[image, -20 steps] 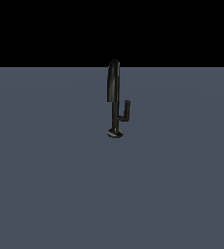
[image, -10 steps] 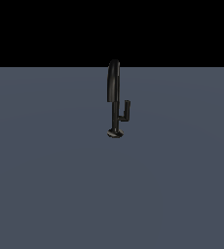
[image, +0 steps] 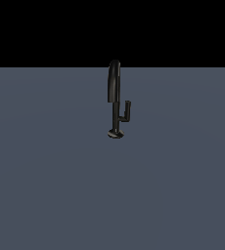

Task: Turn on the faucet by rotating a designated handle.

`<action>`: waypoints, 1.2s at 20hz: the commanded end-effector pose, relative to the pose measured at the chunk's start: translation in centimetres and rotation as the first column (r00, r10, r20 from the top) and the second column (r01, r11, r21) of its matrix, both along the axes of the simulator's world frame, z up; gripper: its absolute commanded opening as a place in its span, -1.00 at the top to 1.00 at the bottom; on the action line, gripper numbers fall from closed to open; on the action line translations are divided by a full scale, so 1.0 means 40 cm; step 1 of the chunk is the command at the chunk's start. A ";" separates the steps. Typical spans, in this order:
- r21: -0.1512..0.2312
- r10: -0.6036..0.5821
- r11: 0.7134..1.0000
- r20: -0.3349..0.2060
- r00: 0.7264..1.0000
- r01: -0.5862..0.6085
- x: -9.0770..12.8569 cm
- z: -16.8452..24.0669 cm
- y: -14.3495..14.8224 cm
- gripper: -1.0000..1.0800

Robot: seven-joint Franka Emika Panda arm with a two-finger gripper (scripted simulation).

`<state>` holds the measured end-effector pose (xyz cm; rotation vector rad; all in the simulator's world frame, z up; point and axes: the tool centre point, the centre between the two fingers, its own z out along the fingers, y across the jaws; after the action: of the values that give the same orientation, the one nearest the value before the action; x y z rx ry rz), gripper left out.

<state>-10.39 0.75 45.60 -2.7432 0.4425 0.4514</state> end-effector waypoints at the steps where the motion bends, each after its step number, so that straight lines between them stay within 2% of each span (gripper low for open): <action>1: 0.034 -0.037 0.999 -0.035 0.999 0.039 0.038 -0.015 -0.005 1.00; 7: 0.111 -0.121 0.985 -0.124 0.985 0.135 0.126 -0.058 -0.022 1.00; 13: 0.181 -0.197 0.954 -0.221 0.955 0.239 0.211 -0.110 -0.044 1.00; 19: 0.240 -0.263 0.906 -0.325 0.908 0.349 0.291 -0.174 -0.069 1.00; 24: 0.281 -0.309 0.850 -0.418 0.855 0.445 0.354 -0.237 -0.093 1.00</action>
<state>3.01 -2.66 36.93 -2.1768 0.8580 0.8144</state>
